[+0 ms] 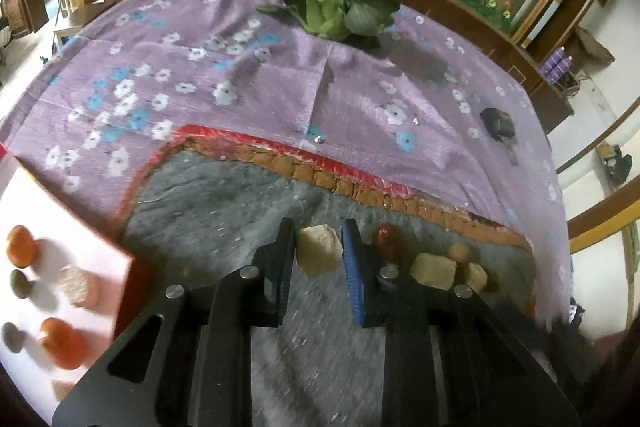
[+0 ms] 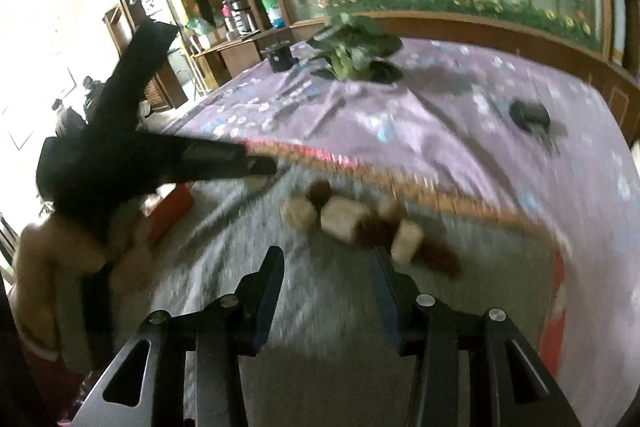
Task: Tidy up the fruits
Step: 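Grasp a beige cube with the left gripper while the right grasps a brown date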
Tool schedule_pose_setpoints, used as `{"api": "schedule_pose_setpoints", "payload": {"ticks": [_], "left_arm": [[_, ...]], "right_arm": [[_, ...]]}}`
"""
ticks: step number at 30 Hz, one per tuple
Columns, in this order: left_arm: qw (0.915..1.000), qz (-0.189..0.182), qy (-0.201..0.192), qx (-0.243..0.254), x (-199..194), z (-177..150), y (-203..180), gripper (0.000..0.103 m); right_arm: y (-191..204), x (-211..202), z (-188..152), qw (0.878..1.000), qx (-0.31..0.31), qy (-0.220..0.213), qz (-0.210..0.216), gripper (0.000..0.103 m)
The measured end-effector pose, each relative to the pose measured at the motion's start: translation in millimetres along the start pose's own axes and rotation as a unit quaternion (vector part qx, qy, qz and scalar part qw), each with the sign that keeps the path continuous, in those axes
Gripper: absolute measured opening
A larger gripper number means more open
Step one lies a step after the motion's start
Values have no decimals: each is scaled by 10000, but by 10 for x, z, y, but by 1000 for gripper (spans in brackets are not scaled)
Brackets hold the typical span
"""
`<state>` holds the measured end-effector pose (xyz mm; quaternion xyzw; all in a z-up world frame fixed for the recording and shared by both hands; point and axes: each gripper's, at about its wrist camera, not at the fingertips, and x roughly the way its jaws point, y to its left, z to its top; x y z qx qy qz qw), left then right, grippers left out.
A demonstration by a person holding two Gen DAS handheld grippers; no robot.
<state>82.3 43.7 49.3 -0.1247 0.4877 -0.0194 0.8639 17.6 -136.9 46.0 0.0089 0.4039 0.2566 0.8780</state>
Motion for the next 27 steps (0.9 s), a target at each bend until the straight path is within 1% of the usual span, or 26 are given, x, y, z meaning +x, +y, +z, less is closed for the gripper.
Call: {"api": "schedule_pose_setpoints", "payload": {"ticks": [4,6,9,10,11,12,13,14,15,16,19,23,25,27], "left_arm": [[9998,64,-128,118,-174,-82,68,23],[9998,60,-147,130,-227,-117,118,23],[9997,61,-162,142,-272,-142,185,23],[9998,50,-160,137,-281,-146,209,23],[9998,44,-156,140,-284,-148,222,23],[9998,37,-151,144,-296,-157,238,23],[9998,23,-146,142,-297,-161,257,23],[9998,19,-142,137,-297,-165,273,23],[9998,18,-139,131,-300,-172,285,23],[9998,18,-134,113,-303,-181,306,23],[9999,-8,-129,79,-327,-212,342,23],[9997,42,-225,91,-427,-269,373,23],[9996,60,-263,109,-497,-317,394,23],[9993,119,-308,160,-558,-364,406,23]], "right_arm": [[68,222,291,9996,-249,128,60,43],[119,406,428,9988,-403,294,-8,43],[165,642,542,9972,-543,515,-33,43],[171,730,565,9964,-571,619,-59,40],[174,932,569,9934,-645,933,-180,35],[174,932,569,9934,-645,933,-180,33],[164,1006,548,9917,-680,1065,-230,29],[158,1028,538,9919,-696,1038,-209,26],[155,1020,531,9925,-669,1006,-181,25],[161,999,533,9928,-644,990,-192,19],[200,870,531,9944,-650,816,-156,19],[331,646,474,9954,-735,615,-97,19],[397,522,420,9963,-701,501,-68,19],[463,393,351,9974,-611,387,50,19]]}}
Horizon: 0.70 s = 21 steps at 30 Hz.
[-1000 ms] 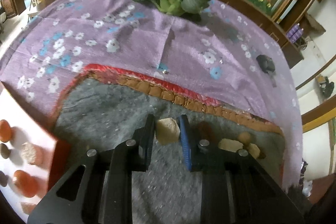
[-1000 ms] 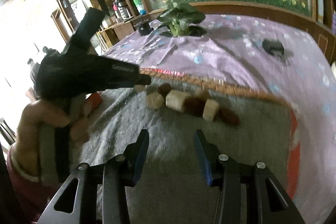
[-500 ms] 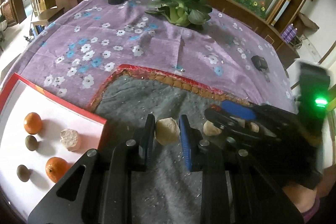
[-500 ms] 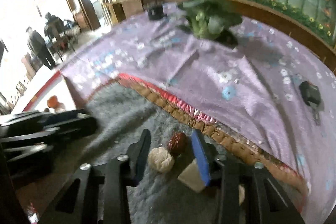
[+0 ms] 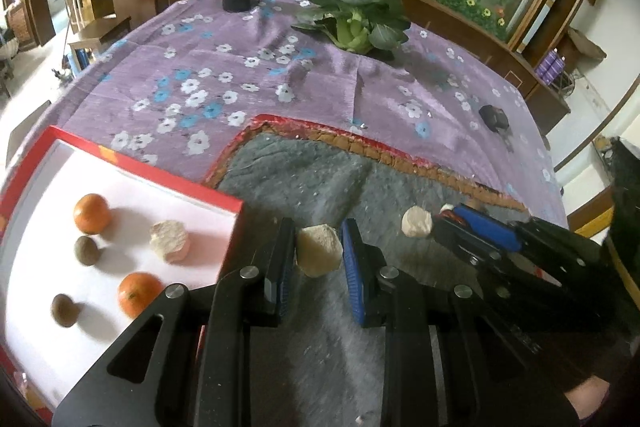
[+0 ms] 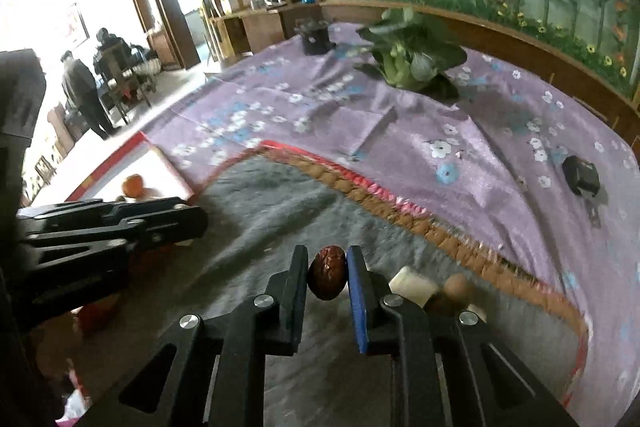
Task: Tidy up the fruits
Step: 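Grasp a beige cube with the left gripper while the right grasps a brown date, then carry beige cube and date into the white tray and open both grippers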
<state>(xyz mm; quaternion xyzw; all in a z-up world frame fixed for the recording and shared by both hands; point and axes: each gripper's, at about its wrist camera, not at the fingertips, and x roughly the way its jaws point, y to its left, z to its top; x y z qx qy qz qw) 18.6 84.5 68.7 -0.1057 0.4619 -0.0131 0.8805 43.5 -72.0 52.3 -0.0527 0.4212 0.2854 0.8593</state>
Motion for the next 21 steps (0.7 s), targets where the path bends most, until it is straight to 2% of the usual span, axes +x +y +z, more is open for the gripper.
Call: {"api": "schedule_pose_setpoints", "payload": {"ticks": [9,21], "left_arm": [[9991,352,-196,160,-334,-300,206,23],[9971,694,-309,34,-665,-652,703,23]], "right_arm": [[566,-273,-289,9990,18,-205,394,19],[1210,-310,-369,9968,-320,-207,701,19]]}}
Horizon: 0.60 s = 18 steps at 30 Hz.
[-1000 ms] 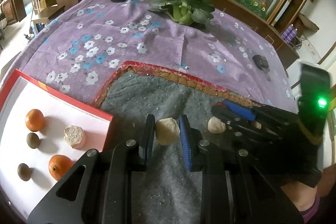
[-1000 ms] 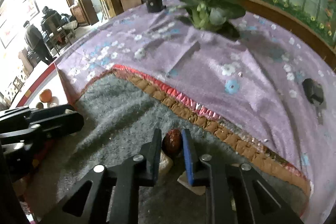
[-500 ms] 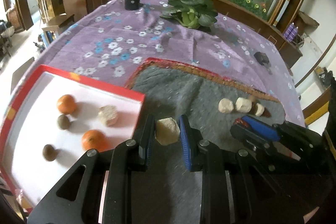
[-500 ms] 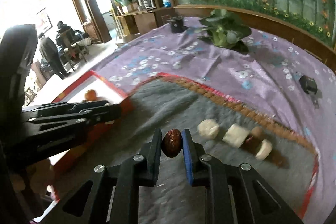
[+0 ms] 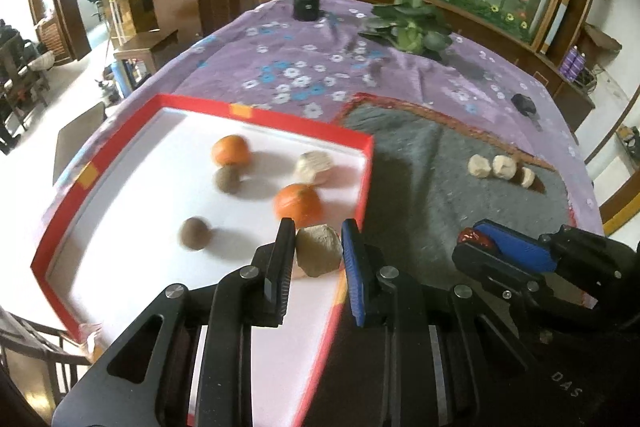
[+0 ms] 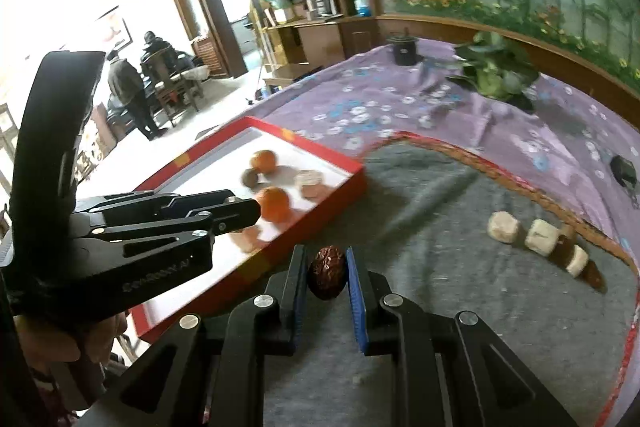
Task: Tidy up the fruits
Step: 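Carry beige cube and date into the white tray and open both grippers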
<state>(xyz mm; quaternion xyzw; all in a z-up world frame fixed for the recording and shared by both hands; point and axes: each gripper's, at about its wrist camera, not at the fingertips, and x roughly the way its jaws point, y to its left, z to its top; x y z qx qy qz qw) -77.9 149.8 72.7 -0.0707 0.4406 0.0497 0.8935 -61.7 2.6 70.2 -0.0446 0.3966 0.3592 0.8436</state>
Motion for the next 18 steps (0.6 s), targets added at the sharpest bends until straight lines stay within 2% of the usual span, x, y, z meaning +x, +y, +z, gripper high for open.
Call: {"api": "schedule_pose_setpoints", "payload": {"ticks": [11,18], "left_arm": [[9985,281,102,-452,-54,-217,624,23],[9972,292,243,-649,30,-306,826,23]], "right_arm": [[511,207,57,9987,-383,161,296,19],[689,457,109,9971,-500,325,464,19]]}}
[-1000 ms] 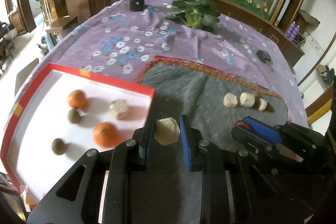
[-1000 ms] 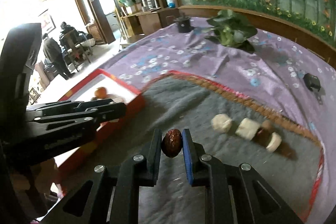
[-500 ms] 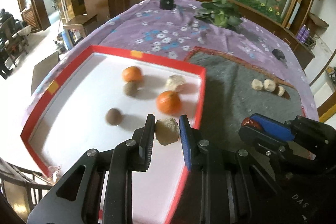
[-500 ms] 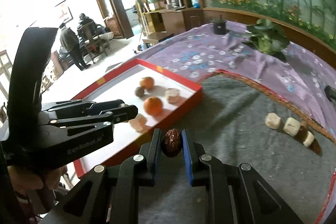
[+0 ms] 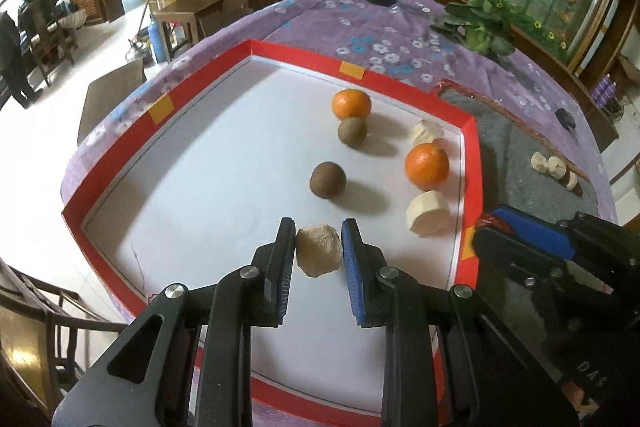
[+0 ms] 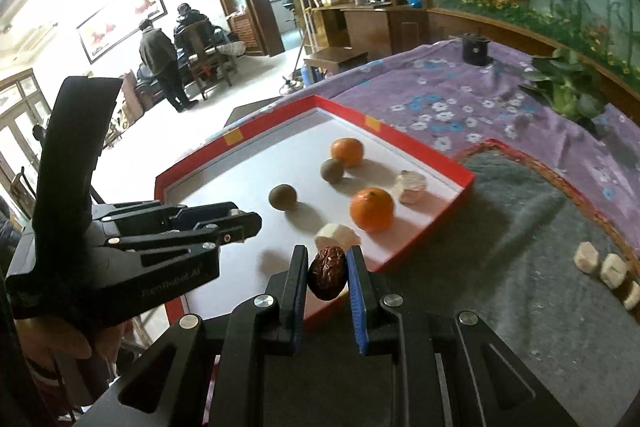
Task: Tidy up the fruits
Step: 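Carry beige cube and date into the white tray and open both grippers, then move both grippers back over the gray mat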
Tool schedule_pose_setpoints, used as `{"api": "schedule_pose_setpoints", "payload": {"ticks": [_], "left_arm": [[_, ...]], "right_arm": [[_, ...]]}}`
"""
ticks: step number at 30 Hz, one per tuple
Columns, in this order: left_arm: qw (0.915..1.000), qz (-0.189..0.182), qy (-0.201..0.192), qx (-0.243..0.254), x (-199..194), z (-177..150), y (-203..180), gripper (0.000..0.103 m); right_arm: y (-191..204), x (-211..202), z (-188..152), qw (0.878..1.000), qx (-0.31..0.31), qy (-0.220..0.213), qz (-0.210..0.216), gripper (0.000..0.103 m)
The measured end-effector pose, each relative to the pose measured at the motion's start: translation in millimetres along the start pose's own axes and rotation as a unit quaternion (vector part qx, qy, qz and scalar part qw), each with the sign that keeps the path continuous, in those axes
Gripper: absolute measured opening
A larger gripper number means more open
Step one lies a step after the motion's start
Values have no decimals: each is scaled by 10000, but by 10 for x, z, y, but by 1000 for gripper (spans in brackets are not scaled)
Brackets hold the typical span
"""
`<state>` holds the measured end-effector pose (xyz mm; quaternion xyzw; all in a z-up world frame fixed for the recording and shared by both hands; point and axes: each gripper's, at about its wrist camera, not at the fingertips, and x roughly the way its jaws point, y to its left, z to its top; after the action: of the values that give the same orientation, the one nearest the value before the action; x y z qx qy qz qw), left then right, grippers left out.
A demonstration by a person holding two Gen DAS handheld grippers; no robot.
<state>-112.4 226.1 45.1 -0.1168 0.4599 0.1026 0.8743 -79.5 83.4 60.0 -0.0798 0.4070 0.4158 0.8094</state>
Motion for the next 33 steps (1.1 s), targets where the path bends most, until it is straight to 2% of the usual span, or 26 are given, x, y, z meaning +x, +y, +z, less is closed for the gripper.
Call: {"api": "schedule_pose_setpoints", "payload": {"ticks": [4,12,20,21,23,26,33], "left_arm": [[10000,13,39,-26,53,4,30,23],[9998,176,18,-12,102,0,55,23],[9996,254,90,-92,162,-5,91,23],[9995,275,100,-97,164,-8,87,26],[9994,300,89,-128,158,-5,93,42],[9995,255,29,-183,122,13,101,52],[9995,316,-80,-29,38,50,-59,53]], "right_arm": [[88,160,24,9997,-91,126,164,19],[111,472,27,9994,-31,268,216,19],[132,466,-12,9995,-161,220,143,20],[142,455,-18,9994,-209,239,117,20],[141,446,-19,9994,-194,241,124,22],[107,389,-30,9997,-107,169,138,23],[37,89,-45,9999,3,-169,32,28]]}}
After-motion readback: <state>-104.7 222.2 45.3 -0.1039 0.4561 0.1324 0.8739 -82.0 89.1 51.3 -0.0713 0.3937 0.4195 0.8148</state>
